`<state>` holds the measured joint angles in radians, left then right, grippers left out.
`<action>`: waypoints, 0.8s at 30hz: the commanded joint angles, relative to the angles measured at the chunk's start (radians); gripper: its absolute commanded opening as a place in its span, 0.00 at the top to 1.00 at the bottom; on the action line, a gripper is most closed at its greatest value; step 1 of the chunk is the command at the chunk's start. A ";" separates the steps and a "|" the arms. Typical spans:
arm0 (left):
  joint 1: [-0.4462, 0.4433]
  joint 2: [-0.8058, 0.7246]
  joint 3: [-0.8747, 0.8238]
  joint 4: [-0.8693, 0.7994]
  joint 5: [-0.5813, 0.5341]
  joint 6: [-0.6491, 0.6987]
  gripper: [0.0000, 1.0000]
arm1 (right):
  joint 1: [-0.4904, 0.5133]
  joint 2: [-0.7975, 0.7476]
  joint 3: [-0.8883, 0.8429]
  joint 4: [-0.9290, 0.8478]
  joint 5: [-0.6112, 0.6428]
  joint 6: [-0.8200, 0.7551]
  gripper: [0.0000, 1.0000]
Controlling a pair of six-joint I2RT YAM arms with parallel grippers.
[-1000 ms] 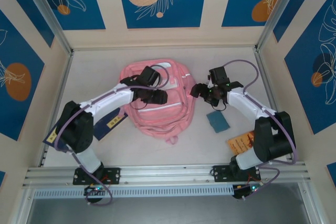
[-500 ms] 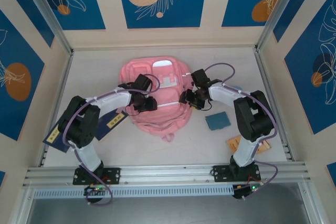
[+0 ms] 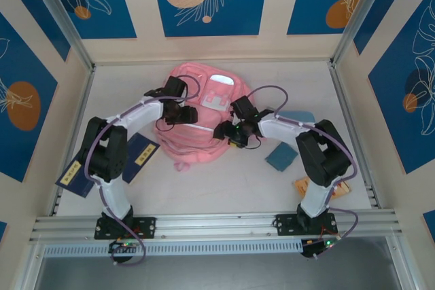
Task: Pack the student bag
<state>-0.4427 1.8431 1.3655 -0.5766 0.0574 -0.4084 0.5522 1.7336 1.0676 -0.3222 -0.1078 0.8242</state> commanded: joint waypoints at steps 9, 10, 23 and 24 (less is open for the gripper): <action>-0.273 0.055 0.200 -0.218 -0.253 0.107 0.33 | -0.254 -0.388 -0.192 -0.086 0.139 -0.063 0.13; -0.291 0.083 0.229 -0.230 -0.269 0.106 0.35 | -0.271 -0.399 -0.205 -0.088 0.138 -0.067 0.13; -0.341 0.362 0.512 -0.357 -0.338 0.063 0.54 | -0.327 -0.434 -0.287 -0.071 0.115 -0.057 0.14; -0.340 0.377 0.525 -0.366 -0.350 0.061 0.55 | -0.328 -0.433 -0.289 -0.068 0.115 -0.056 0.14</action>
<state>-0.7773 2.1880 1.8332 -0.8761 -0.2420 -0.3340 0.2310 1.3216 0.7933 -0.3904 0.0193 0.7734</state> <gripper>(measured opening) 0.457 0.862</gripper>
